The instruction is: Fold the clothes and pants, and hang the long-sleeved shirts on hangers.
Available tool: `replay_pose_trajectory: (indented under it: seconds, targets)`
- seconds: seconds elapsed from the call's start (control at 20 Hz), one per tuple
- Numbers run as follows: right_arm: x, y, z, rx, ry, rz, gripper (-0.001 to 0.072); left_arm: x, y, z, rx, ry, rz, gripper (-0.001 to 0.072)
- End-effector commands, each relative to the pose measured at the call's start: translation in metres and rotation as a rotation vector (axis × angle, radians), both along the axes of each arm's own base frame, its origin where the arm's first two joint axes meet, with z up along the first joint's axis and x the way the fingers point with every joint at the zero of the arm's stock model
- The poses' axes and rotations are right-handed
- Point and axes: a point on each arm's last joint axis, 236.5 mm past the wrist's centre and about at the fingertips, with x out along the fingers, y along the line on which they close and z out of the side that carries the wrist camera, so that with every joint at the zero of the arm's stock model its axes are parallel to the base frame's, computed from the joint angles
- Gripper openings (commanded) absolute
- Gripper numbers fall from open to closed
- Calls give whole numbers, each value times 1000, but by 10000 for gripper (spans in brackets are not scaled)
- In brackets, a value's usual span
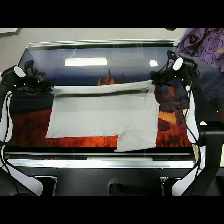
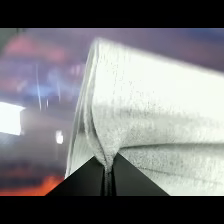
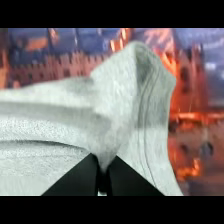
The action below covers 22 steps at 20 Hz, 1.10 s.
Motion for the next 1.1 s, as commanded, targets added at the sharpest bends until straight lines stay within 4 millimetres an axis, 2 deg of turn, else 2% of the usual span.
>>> replay_pose_trajectory:
  seconds: [0.0,0.3,0.5,0.55,0.6,0.65,0.7,0.75,0.9,1.0,1.05]
  targets:
    - [-29,-4,-15,-31,131,28,37,-40,-7,-22,-28,184,-32,15]
    - [-51,-1,-44,-22,267,49,37,-66,-9,-53,-40,284,-32,15]
    - [-59,8,-61,12,322,61,38,-57,-8,-59,-34,256,-24,19]
    - [-60,9,-65,11,333,63,42,-54,-7,-59,-32,242,-20,47]
    - [-60,9,-66,12,336,63,105,-52,-6,-58,-31,234,-18,153]
    - [-60,11,-66,20,334,64,230,-50,-6,-56,-31,229,-10,335]
    - [-61,11,-64,19,334,72,336,-48,-5,-51,-33,220,-6,557]
    - [-64,10,-58,10,333,103,404,-44,-2,-42,-30,202,-3,634]
    - [-77,-10,-21,-44,302,190,424,-32,25,9,-15,104,39,634]
    - [-84,-27,13,18,254,180,422,-45,52,43,-9,66,92,635]
    - [-92,-37,25,66,240,171,421,-60,65,53,-13,74,125,635]
